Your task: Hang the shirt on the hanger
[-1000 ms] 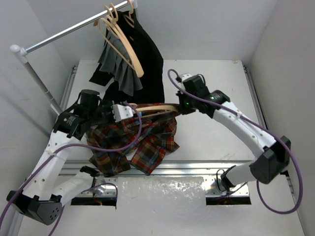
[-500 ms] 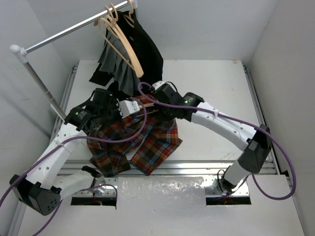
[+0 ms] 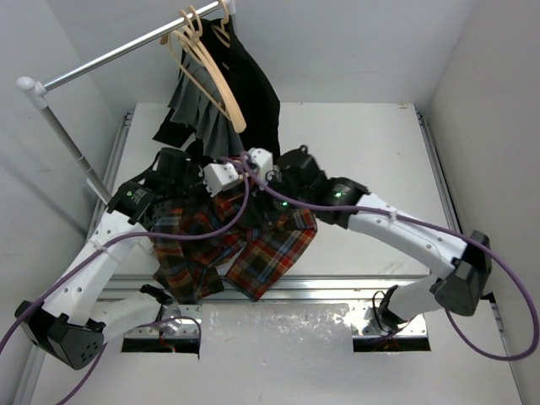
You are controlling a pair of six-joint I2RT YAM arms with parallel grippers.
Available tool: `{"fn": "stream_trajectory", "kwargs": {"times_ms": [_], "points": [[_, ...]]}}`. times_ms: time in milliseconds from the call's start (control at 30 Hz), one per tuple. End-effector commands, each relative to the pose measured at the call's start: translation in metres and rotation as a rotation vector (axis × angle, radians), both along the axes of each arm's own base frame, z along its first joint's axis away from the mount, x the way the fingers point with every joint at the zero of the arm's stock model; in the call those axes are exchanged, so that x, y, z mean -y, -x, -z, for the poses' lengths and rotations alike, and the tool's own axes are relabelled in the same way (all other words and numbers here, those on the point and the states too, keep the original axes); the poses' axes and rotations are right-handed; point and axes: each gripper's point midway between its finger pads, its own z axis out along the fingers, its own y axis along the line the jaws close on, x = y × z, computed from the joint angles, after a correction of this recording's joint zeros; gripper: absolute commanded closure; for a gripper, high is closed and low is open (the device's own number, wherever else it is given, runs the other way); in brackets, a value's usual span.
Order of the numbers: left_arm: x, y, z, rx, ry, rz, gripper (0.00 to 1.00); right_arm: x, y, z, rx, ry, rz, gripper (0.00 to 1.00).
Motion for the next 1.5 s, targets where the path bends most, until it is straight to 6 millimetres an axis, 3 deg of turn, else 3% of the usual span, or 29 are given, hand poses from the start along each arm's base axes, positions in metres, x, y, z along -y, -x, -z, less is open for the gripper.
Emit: {"fn": "stream_trajectory", "kwargs": {"times_ms": [0, 67, 100, 233, 300, 333, 400, 500, 567, 600, 633, 667, 733, 867, 967, 1067, 1100, 1267, 1367, 1400, 1433, 1467], "points": [[0.021, -0.009, -0.057, 0.151, 0.151, 0.042, 1.00, 0.021, 0.015, -0.070, 0.063, -0.188, -0.151, 0.44], [0.028, -0.006, -0.070, 0.167, 0.183, 0.075, 1.00, 0.046, 0.015, -0.087, 0.127, -0.162, -0.182, 0.27], [0.030, -0.006, -0.075, 0.172, 0.197, 0.085, 1.00, 0.055, 0.021, -0.104, 0.183, -0.163, -0.204, 0.13], [0.048, 0.002, -0.107, 0.211, 0.277, 0.183, 1.00, 0.098, 0.010, -0.189, 0.466, -0.127, -0.104, 0.06], [0.053, 0.002, -0.118, 0.226, 0.298, 0.210, 1.00, 0.112, 0.003, -0.217, 0.545, -0.114, -0.040, 0.15], [0.054, 0.002, -0.127, 0.244, 0.308, 0.219, 1.00, 0.126, -0.010, -0.208, 0.561, -0.021, 0.022, 0.30], [0.058, 0.002, -0.135, 0.261, 0.313, 0.253, 1.00, 0.147, -0.030, -0.190, 0.590, 0.140, 0.084, 0.49], [0.060, 0.005, -0.139, 0.274, 0.310, 0.281, 1.00, 0.168, -0.045, -0.157, 0.569, 0.284, 0.071, 0.51], [0.062, 0.009, -0.141, 0.282, 0.312, 0.314, 1.00, 0.183, -0.053, -0.142, 0.517, 0.307, 0.070, 0.40], [0.065, 0.011, -0.141, 0.283, 0.317, 0.340, 1.00, 0.183, -0.061, -0.135, 0.536, 0.327, 0.055, 0.29], [0.066, 0.013, -0.142, 0.286, 0.320, 0.354, 1.00, 0.182, -0.064, -0.133, 0.556, 0.336, 0.043, 0.29], [0.067, 0.016, -0.143, 0.290, 0.324, 0.366, 1.00, 0.171, -0.061, -0.131, 0.564, 0.299, -0.016, 0.19], [0.070, 0.021, -0.142, 0.289, 0.331, 0.403, 1.00, 0.152, -0.063, -0.135, 0.611, 0.227, -0.093, 0.13], [0.070, 0.035, -0.138, 0.286, 0.312, 0.477, 1.00, 0.136, -0.076, -0.151, 0.644, 0.181, -0.107, 0.11], [0.068, 0.040, -0.136, 0.290, 0.306, 0.483, 1.00, 0.122, -0.072, -0.141, 0.602, 0.153, -0.194, 0.12], [0.067, 0.044, -0.133, 0.290, 0.309, 0.484, 1.00, 0.103, -0.053, -0.122, 0.513, 0.068, -0.322, 0.20], [0.067, 0.044, -0.134, 0.286, 0.320, 0.473, 1.00, 0.094, -0.040, -0.118, 0.474, 0.020, -0.382, 0.29], [0.070, 0.041, -0.147, 0.320, 0.353, 0.464, 1.00, 0.061, -0.017, -0.097, 0.411, -0.016, -0.493, 0.48], [0.068, 0.034, -0.145, 0.316, 0.355, 0.418, 1.00, 0.052, -0.014, -0.102, 0.396, -0.050, -0.489, 0.72], [0.066, 0.030, -0.148, 0.336, 0.358, 0.397, 1.00, 0.051, -0.014, -0.104, 0.395, -0.057, -0.482, 0.90], [0.064, 0.026, -0.149, 0.347, 0.358, 0.363, 1.00, 0.051, -0.014, -0.098, 0.378, -0.052, -0.470, 0.96], [0.054, 0.015, -0.140, 0.339, 0.345, 0.260, 1.00, 0.051, -0.015, -0.104, 0.394, -0.071, -0.444, 1.00]]}}
